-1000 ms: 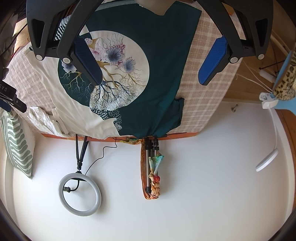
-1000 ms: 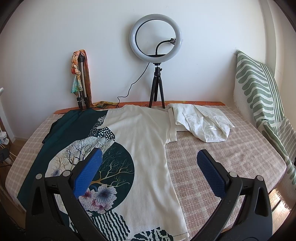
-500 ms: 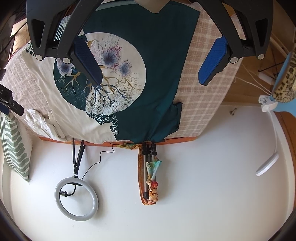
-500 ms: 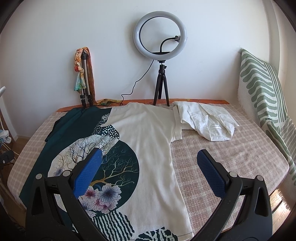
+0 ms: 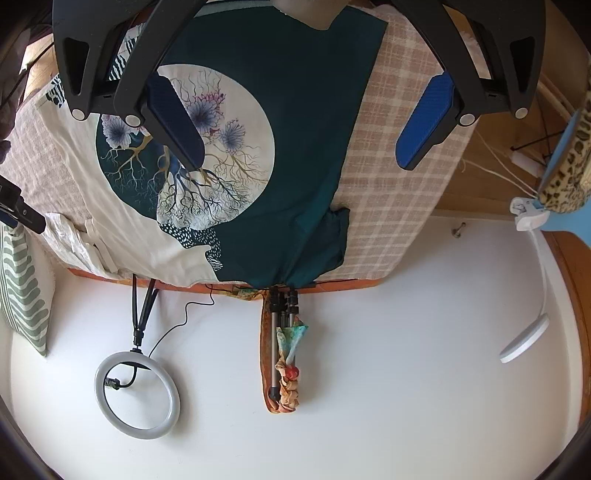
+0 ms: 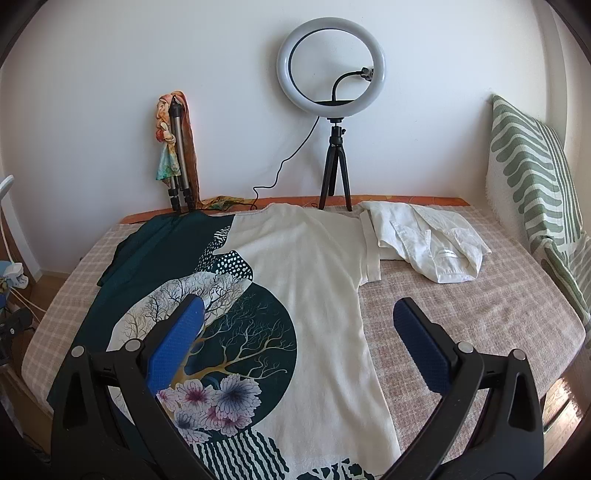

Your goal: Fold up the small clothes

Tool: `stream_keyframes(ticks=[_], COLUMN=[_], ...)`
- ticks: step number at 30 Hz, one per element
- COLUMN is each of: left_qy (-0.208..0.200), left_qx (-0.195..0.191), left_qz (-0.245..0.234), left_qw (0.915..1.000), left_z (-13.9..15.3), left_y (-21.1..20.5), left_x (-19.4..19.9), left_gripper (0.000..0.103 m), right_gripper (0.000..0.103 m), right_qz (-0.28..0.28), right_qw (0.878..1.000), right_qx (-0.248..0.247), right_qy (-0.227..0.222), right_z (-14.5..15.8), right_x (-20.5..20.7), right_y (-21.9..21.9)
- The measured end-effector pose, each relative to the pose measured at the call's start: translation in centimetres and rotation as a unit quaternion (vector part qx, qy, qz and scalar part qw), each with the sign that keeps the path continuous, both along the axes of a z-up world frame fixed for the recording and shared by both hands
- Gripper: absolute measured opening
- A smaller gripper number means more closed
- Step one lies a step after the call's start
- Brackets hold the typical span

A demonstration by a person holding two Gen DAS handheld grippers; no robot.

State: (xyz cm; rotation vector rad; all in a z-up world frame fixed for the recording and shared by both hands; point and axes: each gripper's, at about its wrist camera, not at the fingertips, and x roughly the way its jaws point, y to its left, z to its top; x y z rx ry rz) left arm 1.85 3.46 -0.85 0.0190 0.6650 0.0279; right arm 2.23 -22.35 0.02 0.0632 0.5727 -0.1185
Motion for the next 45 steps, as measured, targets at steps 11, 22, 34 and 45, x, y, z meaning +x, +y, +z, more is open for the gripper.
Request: stream_keyframes(ticks=[11, 22, 34, 45], left_qy=[0.037, 0.126, 0.179, 0.217], left_qx=[-0.021, -0.082, -0.118, -0.155], left_qz=[-0.025, -0.024, -0.052, -0.063], left_qw=[0.9988, 0.9883, 0.9753, 0.9618], left_z=[-2.1, -6.8, -10.1, -12.4], left_y=[2.9, 7.6, 9.6, 11.0], left_x=[0.1, -0.1, -0.6, -0.4], left_gripper=[0.103, 0.069, 0.044, 0.032], right_gripper=[0.103, 0.09, 0.077, 0.065], right_qz=[0.093, 0.209, 0.295, 0.288], right_qw=[0.994, 0.974, 0.935, 0.916], right_qx=[0.032, 0.048, 0.096, 0.093], right_qy=[0.036, 0.072, 0.172, 0.263], right_z=[1.0, 4.4, 2.3, -6.2], right_x=[4.8, 13.2, 26.1, 36.0], right_y=[3.3, 11.8, 24.2, 33.1])
